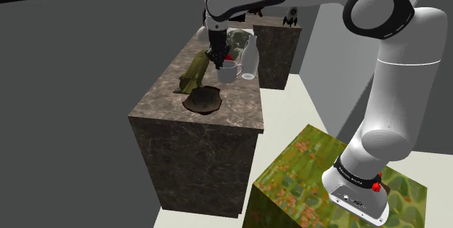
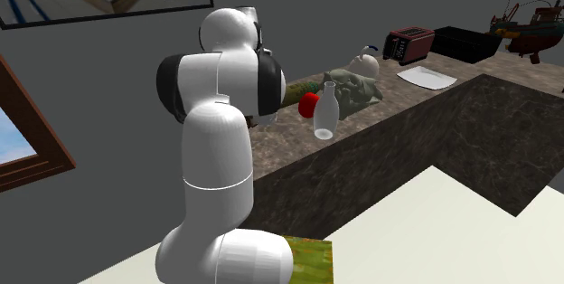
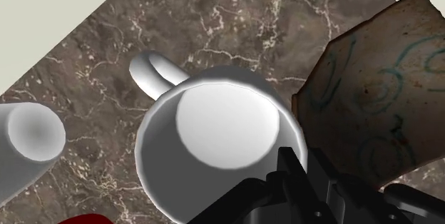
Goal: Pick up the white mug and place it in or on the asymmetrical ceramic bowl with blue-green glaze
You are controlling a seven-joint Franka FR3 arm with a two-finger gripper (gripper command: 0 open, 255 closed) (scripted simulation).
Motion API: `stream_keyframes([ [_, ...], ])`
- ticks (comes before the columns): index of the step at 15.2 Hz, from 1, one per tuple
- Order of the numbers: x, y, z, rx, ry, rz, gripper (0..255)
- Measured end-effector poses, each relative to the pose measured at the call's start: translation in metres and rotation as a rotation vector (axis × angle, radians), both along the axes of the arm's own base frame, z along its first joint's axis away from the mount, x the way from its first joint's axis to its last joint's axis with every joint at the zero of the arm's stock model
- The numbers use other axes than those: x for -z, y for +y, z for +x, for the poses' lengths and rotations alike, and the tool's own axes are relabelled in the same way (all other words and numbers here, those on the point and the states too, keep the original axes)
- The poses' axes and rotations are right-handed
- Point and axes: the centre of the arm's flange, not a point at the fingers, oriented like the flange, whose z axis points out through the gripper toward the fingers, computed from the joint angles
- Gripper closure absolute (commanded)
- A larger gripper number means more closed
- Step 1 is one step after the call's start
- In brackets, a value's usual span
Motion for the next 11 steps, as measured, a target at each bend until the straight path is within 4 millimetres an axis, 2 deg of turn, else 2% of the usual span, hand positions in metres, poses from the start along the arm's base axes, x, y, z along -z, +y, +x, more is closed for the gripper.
stream_keyframes([
  [8, -0.043, 0.0, -0.001, 0.0, 0.0, 0.0, 255],
  [11, -0.056, 0.028, -0.005, -0.001, 0.0, 0.0, 255],
])
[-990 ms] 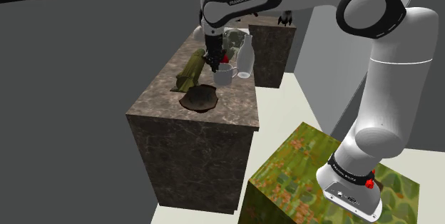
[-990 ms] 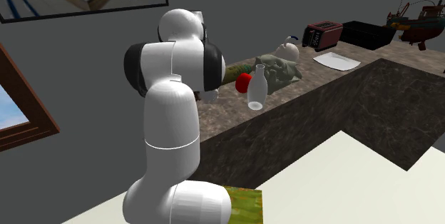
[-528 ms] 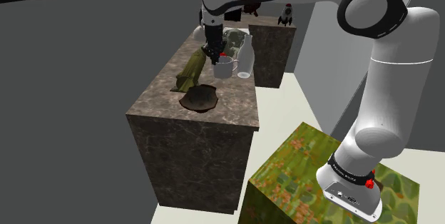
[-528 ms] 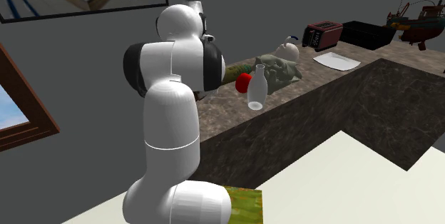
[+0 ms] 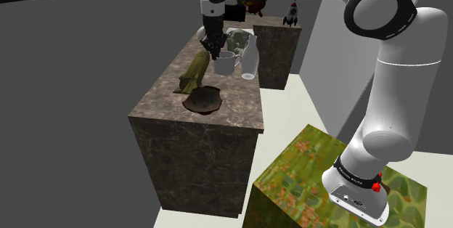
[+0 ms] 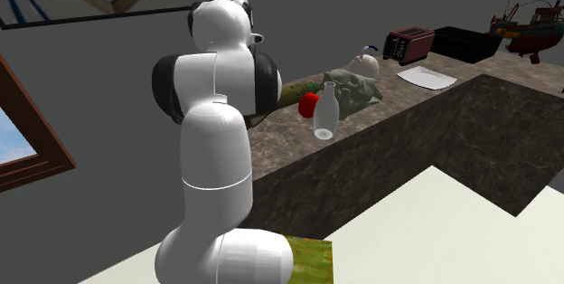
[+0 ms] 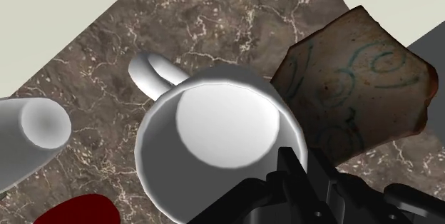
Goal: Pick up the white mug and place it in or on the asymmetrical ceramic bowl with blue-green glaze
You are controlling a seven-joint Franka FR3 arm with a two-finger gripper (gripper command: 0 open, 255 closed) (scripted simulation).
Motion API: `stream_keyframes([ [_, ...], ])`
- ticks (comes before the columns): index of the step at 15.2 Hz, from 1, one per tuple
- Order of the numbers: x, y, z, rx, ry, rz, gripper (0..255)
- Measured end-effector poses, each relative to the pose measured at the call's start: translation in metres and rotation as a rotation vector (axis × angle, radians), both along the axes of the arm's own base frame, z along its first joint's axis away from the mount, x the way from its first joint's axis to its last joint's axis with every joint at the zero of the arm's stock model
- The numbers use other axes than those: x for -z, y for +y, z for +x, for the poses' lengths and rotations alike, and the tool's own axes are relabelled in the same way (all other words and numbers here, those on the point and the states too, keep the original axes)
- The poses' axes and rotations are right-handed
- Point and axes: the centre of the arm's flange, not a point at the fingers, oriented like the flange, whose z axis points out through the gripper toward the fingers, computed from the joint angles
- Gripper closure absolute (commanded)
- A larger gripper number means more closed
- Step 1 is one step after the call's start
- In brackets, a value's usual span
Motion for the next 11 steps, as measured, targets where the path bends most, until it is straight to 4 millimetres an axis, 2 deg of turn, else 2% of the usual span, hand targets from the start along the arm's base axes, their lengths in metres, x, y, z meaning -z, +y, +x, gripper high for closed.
stream_keyframes([
  [9, -0.033, 0.108, -0.022, -0.001, 0.0, 0.0, 255],
  [11, -0.03, 0.117, -0.024, 0.0, 0.0, 0.0, 255],
])
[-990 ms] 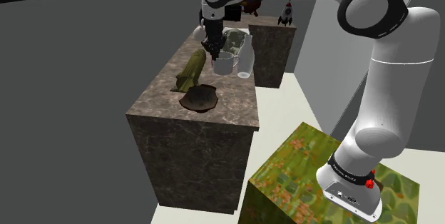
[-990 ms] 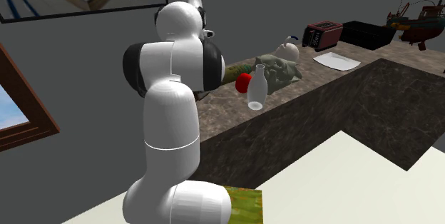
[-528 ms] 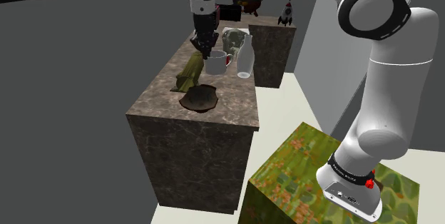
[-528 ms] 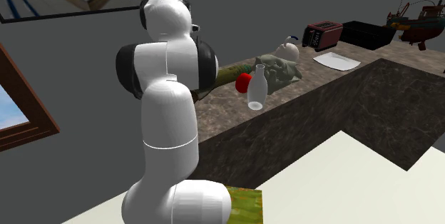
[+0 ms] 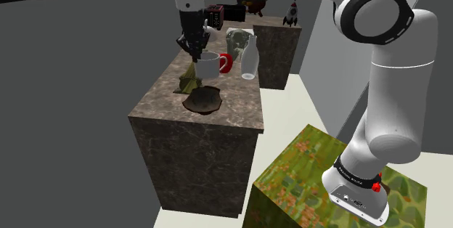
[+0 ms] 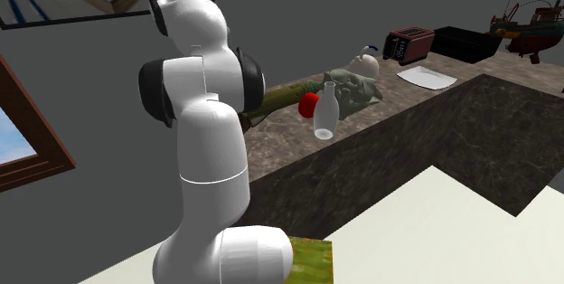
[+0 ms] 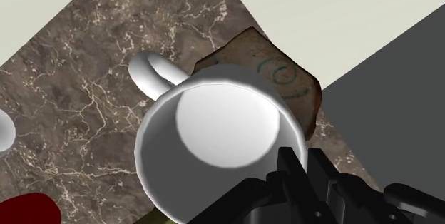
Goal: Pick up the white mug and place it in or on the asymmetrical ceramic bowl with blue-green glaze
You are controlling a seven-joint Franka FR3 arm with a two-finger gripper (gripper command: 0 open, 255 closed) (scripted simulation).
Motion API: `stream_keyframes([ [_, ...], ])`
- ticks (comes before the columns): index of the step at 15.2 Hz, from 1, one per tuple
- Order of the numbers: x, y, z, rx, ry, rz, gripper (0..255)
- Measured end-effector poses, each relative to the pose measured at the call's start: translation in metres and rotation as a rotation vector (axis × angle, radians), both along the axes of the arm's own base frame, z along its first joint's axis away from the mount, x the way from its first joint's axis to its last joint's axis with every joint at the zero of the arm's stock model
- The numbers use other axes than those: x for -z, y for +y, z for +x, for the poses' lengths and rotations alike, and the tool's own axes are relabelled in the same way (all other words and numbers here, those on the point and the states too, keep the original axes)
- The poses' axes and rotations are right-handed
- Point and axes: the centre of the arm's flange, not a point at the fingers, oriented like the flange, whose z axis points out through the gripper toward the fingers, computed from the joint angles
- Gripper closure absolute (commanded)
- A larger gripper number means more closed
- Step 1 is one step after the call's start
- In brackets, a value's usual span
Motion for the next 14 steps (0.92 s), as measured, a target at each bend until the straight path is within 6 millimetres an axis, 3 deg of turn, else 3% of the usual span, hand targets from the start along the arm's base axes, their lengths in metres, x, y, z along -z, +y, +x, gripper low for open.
stream_keyframes([
  [14, 0.07, 0.003, 0.0, 0.001, 0.001, 0.0, 255],
])
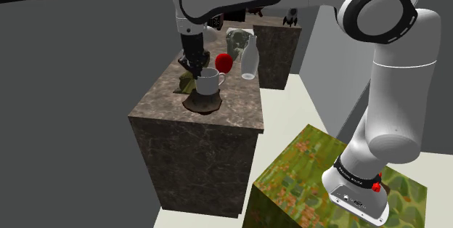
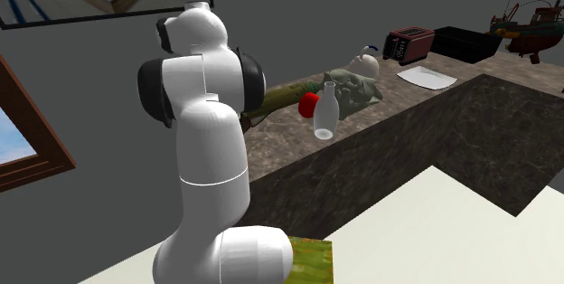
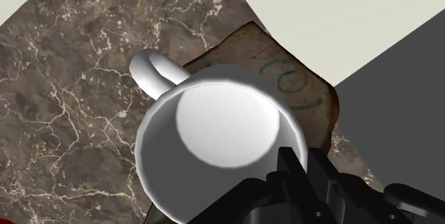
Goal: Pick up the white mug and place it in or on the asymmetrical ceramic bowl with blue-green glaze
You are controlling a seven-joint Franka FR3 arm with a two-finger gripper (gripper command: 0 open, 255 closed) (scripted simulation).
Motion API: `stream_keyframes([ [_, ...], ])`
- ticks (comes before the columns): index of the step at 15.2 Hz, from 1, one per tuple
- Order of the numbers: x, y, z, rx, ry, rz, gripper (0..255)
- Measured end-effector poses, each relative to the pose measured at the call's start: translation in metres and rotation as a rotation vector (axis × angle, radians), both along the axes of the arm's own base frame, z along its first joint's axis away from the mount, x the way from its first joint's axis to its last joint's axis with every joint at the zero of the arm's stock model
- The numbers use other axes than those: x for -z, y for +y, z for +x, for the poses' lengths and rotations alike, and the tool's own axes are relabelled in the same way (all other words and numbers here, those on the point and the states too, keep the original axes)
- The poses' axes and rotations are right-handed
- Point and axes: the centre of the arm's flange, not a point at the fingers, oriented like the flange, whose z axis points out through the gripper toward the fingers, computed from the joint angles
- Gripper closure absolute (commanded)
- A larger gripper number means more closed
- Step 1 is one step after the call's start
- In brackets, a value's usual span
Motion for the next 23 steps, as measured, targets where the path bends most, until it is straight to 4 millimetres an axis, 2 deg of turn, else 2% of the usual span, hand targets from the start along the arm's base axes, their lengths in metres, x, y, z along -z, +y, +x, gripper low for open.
stream_keyframes([
  [7, 0.036, 0.0, -0.001, 0.0, 0.0, 0.0, 255],
  [13, 0.039, -0.001, -0.001, 0.0, 0.0, 0.0, 255],
  [14, 0.039, -0.001, -0.001, 0.0, 0.0, 0.0, 0],
  [20, 0.039, -0.001, 0.0, 0.0, -0.001, 0.0, 0],
  [23, 0.012, -0.002, 0.001, 0.0, -0.001, 0.001, 0],
])
